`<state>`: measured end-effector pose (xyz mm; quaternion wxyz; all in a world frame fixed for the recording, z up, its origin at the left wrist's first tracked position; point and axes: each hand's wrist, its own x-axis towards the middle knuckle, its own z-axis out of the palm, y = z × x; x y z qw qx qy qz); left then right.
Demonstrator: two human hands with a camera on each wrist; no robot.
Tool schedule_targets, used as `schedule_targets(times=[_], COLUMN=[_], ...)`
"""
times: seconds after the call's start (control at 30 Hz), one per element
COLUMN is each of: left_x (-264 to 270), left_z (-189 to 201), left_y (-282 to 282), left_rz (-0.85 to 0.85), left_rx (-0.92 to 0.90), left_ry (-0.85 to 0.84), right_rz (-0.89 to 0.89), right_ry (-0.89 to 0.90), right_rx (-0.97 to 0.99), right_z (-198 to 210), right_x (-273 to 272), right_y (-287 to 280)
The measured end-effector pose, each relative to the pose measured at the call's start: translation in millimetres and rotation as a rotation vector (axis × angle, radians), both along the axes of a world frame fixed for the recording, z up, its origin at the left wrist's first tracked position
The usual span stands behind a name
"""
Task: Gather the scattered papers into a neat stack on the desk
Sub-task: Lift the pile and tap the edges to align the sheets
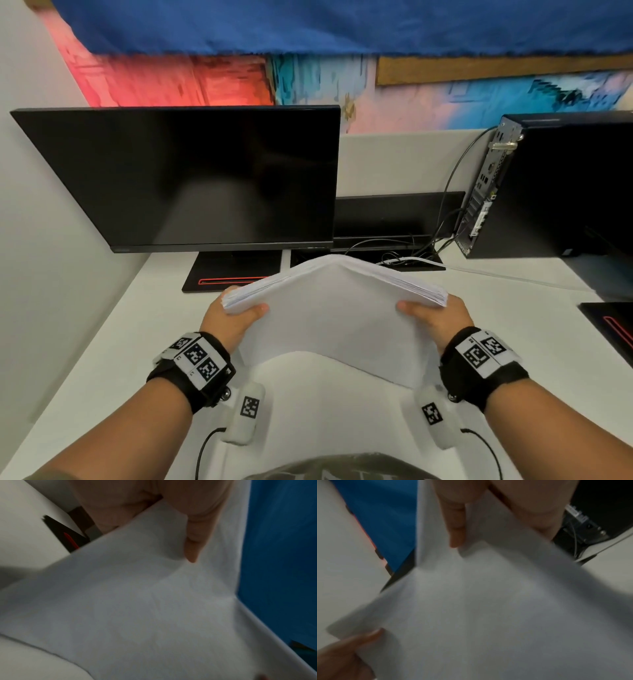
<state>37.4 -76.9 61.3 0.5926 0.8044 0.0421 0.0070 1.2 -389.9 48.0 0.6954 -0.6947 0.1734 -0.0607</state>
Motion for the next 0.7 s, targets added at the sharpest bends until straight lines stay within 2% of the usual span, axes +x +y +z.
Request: schedule_targets(times=[0.07,0.17,0.23,0.37,0.53,0.7], left_x=[-4.0,-7.9,-7.3,-5.5,0.5,3.0], left_z=[6.9,14.9,14.8,5.3,-1.4,0.2], left_y=[-10.9,-13.5,-6.2,4.6,16.4,28.1], left_rz=[0.016,0.059,0.051,0.013,0.054,-0.093], left_rx=[0.06,-0.008,-0.052,-0.029,-0.024,-0.076], left_ry=[-0.08,-0.137,-0.149,-0.08,-0.021,0.019], right_rz=[-0.119,-0.178,-0.137,-0.057,-0.009,0.092], right_ry=[-0.04,-0.106,-0.119,-0.046,-0.082,-0.111], right_rx=[0.003,-0.016,-0.033,-0.118,-0.073,-0.125], right_z=[2.5,5.6,4.1,-4.6,1.2,9.0], right_x=[-3.5,-8.4,-10.1,-7.7,-10.9,-9.4], right_y=[12.3,19.5,15.2,6.1,-4.4,-13.2])
